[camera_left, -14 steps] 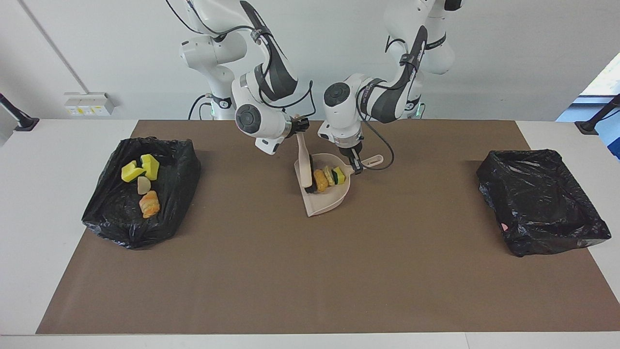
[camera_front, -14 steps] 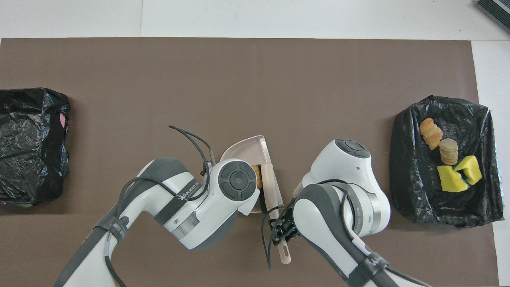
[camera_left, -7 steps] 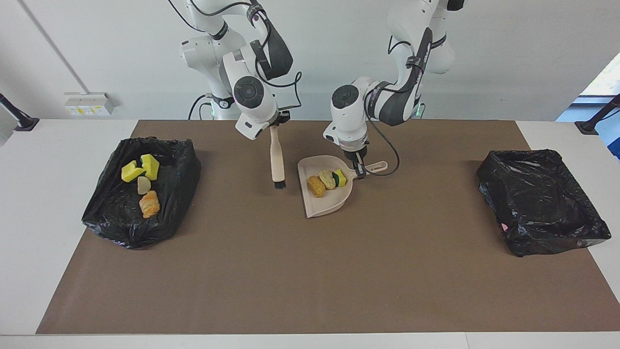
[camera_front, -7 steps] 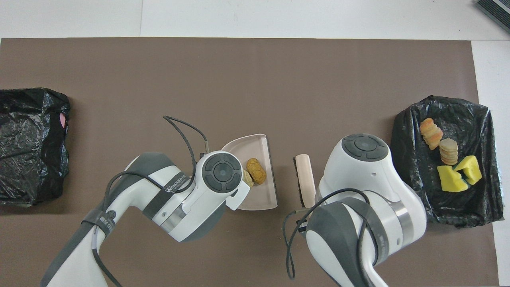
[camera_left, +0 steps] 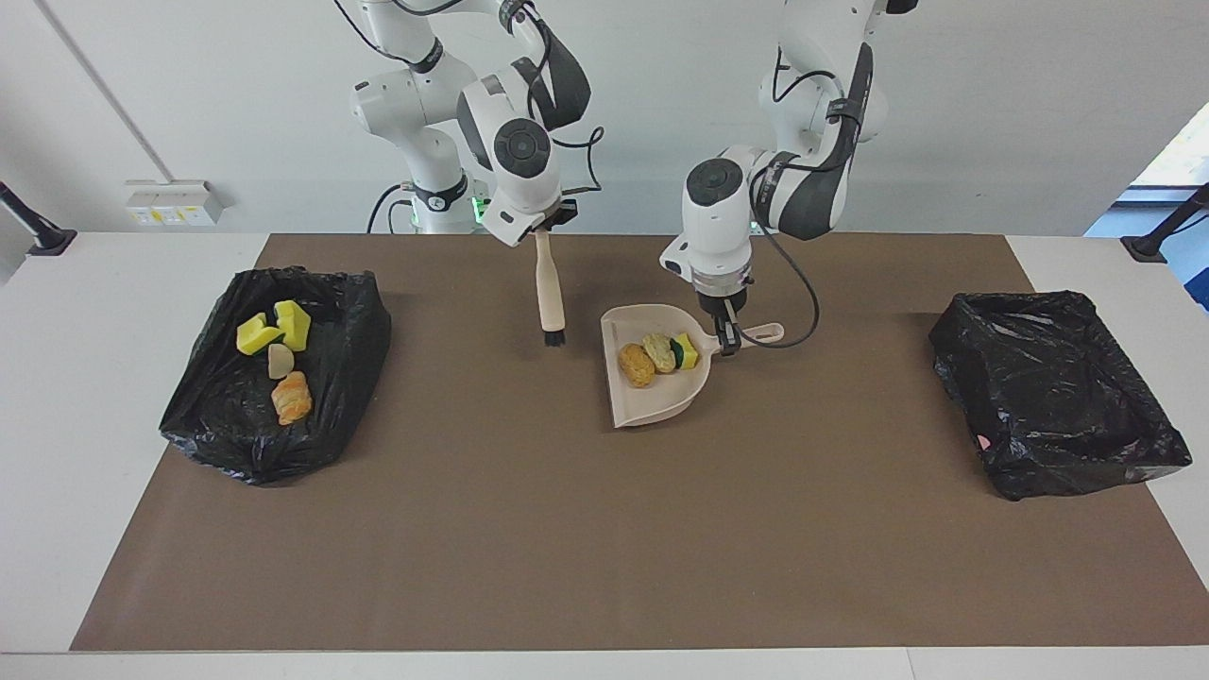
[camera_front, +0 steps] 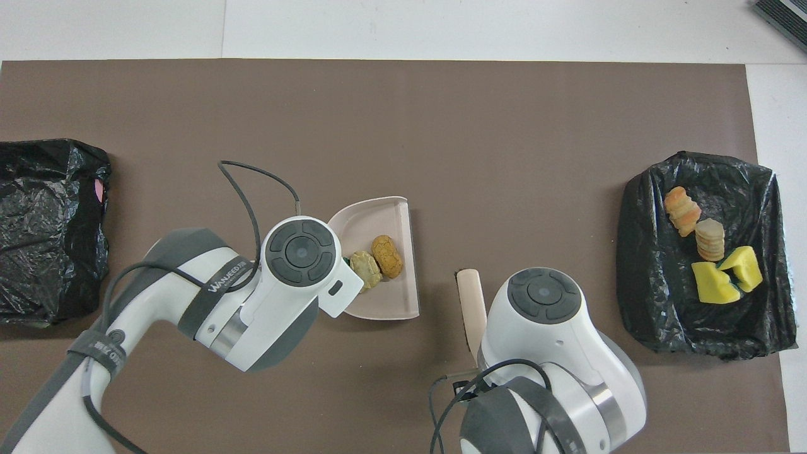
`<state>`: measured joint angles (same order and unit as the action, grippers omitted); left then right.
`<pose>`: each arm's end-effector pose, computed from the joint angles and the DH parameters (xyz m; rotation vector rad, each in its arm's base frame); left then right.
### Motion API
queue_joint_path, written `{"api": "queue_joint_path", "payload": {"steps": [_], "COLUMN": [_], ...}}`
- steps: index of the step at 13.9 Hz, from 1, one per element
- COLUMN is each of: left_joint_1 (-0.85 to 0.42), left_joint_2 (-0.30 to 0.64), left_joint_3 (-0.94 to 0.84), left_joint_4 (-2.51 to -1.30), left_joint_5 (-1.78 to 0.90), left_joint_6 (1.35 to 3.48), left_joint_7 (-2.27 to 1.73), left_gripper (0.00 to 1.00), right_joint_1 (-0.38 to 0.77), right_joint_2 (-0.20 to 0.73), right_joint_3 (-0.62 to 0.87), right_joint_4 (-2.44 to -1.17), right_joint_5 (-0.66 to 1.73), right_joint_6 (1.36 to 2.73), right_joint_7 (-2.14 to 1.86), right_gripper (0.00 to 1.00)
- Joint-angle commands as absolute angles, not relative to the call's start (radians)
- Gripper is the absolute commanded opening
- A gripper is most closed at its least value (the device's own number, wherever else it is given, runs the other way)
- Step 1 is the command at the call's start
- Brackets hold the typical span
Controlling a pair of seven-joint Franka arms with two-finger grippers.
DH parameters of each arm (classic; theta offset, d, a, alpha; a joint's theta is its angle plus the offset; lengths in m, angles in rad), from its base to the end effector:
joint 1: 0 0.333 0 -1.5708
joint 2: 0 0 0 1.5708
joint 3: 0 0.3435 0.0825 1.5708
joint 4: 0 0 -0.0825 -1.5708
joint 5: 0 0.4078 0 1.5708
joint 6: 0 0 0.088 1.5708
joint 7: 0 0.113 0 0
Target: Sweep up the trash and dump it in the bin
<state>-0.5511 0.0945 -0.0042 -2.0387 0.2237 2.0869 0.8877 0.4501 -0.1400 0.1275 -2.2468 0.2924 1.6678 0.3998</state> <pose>0.5052 -0.2991 0.4037 -2.1049 2.0786 0.1144 0.3690 0.2772 0.4104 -3.0121 -0.1186 0.7826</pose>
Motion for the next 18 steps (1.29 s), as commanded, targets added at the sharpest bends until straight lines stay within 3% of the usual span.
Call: {"api": "queue_joint_path", "payload": {"steps": [1, 5, 9, 18], "left_joint_1": [-0.451, -0.241, -0.054, 0.342], "left_joint_2": [-0.004, -0.060, -0.049, 0.165], "left_joint_3": [-0.008, -0.008, -0.006, -0.005], "left_joint_4": [-2.063, -2.028, -1.956, -1.642], "left_joint_5": [0.239, 0.239, 0.238, 0.261], "left_joint_6": [2.097, 2.095, 2.092, 2.062], "left_joint_7": [1.033, 1.242, 1.351, 1.592], "left_gripper": [0.00, 0.00, 0.00, 0.00], "right_joint_1": [0.556, 0.661, 0.695, 0.700], "right_joint_2": [-0.170, -0.138, -0.133, -0.124], "right_joint_3": [0.129, 0.129, 0.129, 0.129], "right_joint_4": [-2.287, -2.292, -2.388, -2.441], "right_joint_5": [0.360, 0.417, 0.417, 0.416], "right_joint_6": [1.759, 1.845, 1.951, 1.991], "right_joint_7": [0.549, 0.666, 0.664, 0.594], "right_gripper": [0.00, 0.00, 0.00, 0.00]}}
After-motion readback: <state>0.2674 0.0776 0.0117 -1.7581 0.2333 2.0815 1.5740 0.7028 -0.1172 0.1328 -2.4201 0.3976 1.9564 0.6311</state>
